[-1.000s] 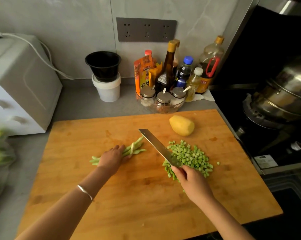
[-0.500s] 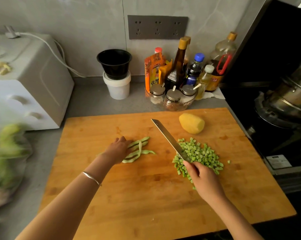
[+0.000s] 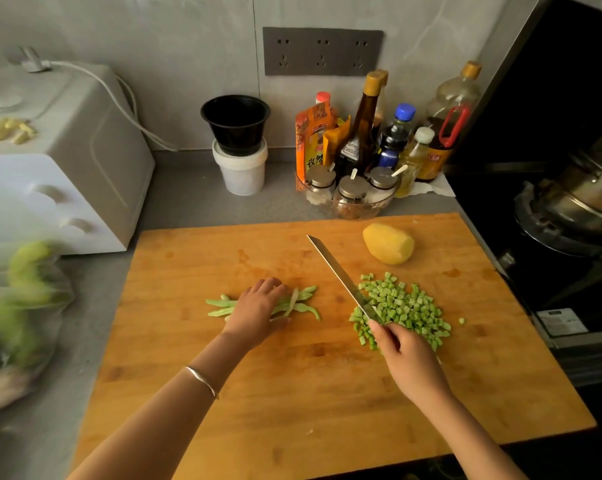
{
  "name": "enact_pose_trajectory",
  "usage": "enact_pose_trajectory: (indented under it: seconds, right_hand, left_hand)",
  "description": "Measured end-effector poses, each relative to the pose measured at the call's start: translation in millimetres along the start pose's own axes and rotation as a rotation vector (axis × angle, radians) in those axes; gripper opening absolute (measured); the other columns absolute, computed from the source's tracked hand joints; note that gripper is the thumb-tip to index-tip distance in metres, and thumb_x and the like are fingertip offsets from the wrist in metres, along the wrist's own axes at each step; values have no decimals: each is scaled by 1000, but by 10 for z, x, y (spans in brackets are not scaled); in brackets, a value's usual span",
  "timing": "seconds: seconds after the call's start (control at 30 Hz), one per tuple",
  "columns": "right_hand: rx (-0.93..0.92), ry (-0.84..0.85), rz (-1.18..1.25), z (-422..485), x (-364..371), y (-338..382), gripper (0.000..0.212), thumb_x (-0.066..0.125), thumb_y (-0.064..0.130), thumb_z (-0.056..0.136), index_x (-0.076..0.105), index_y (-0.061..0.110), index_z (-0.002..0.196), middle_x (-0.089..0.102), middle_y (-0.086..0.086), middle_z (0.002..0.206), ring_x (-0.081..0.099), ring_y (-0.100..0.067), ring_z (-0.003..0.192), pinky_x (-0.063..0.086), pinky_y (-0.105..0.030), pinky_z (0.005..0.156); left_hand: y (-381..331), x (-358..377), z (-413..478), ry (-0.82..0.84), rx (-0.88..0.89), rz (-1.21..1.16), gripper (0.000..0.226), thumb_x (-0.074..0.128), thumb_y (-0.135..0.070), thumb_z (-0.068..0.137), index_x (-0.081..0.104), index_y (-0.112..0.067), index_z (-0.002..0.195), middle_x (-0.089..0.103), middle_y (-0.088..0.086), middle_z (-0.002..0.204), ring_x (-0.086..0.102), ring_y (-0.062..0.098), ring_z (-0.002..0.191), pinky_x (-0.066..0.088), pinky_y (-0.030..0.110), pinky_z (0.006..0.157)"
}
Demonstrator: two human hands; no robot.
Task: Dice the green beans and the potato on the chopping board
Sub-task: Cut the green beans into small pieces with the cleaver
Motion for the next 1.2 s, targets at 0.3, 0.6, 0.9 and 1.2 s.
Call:
enact_pose_trajectory:
  seconds: [0.3, 0.6, 0.9, 1.2]
  right_hand:
    - [3, 4, 41, 1, -35, 9, 50, 36, 61, 87, 52, 20, 65, 34, 7, 45, 32, -6, 37, 22, -25, 46]
    - [-9, 5, 64, 10, 5, 44, 56, 35, 63, 85, 51, 15, 64, 36, 5, 48, 33, -9, 42, 26, -30, 49]
    - [31, 22, 84, 26, -37, 9, 52, 34, 63, 86, 46, 18, 63, 36, 4, 50, 35, -12, 44, 26, -30, 50]
    - [21, 39, 96, 6, 14, 38, 52, 35, 63, 86, 46, 18, 62, 35, 5, 48, 33, -9, 42, 25, -31, 50]
  left_hand:
    - [-19, -534, -101, -263, -43, -498, 24, 52, -25, 96, 59, -14, 116, 68, -2, 81, 67, 15, 73, 54, 31, 67]
    - [-104, -798, 332, 93, -89, -590, 19, 49, -30, 96, 65, -20, 93, 59, -5, 85, 54, 10, 57, 47, 18, 46]
    - [-109, -133, 43, 60, 210, -136, 21, 69, -31, 85, 75, -20, 102, 63, 5, 96, 57, 25, 91, 48, 33, 76]
    - [-73, -283, 30, -172, 135, -41, 31, 72, -32, 82, 68, -19, 111, 65, 3, 106, 59, 26, 96, 48, 36, 79]
Point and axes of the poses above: each hand's wrist, its own z-axis towards the middle knuckle, its own x-axis out of the palm, y = z × x, the point moved 9 cm from there along z, towards the middle knuckle
